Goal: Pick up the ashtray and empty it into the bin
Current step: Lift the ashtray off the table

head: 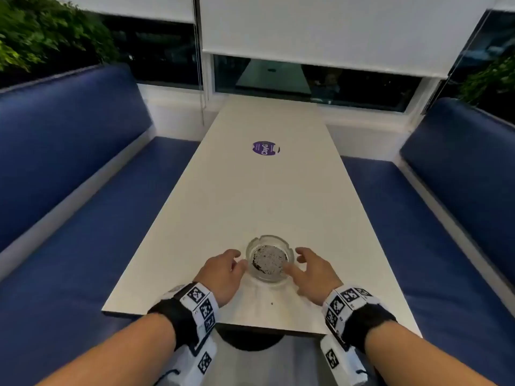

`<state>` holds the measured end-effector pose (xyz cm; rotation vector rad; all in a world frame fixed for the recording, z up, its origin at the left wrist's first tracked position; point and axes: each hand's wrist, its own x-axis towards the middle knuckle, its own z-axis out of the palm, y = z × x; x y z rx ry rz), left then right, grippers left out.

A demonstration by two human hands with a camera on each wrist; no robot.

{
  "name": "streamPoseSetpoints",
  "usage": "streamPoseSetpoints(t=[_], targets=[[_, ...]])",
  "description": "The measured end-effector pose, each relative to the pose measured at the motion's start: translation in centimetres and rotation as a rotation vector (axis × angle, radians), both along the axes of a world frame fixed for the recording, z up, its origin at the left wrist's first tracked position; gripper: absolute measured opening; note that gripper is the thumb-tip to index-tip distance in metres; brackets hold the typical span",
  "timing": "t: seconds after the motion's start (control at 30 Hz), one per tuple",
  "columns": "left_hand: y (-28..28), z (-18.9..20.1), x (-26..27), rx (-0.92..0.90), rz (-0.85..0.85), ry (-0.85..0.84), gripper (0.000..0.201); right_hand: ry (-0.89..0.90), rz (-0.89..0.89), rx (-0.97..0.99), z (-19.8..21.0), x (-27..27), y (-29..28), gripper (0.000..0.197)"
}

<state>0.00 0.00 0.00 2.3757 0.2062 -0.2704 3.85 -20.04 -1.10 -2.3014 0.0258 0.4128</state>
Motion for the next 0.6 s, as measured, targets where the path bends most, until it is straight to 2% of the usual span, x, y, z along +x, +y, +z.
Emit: streamPoseSetpoints(t=[0.13,0.2,0.27,0.33,0.4,0.5,0.6], targets=[[-1.1,-1.1,3.2,-0.054,0.084,0.042,0.05,0.1,-0.126,0.134,-0.1,2.2,1.1,0.064],[-1.9,-1.9,4.0,-0.025,0.082,0.063,0.047,0.105,-0.11,0.081,-0.3,2.6,1.8,0.063],[-2.1,-2.3,4.4,0.004,0.074,0.048,0.043,0.079,-0.063,-0.009,-0.3,2.9,2.5,0.052],[-2.1,-2.4,4.5,-0.021,0.09,0.034,0.043,0.059,-0.037,-0.073,-0.1,2.8,3.0,0.044],[-1.8,-2.4,3.9,-0.093,0.111,0.008,0.042,0.044,-0.047,-0.056,-0.3,2.1,3.0,0.043],[-1.0,-1.8,2.2,-0.191,0.129,-0.069,0.037,0.019,-0.112,0.091,0.0,-0.2,2.8,0.035],[-0.5,-0.4,-0.6,-0.273,0.073,-0.152,0.03,0.021,-0.188,0.297,1.2,-4.0,2.4,0.027]])
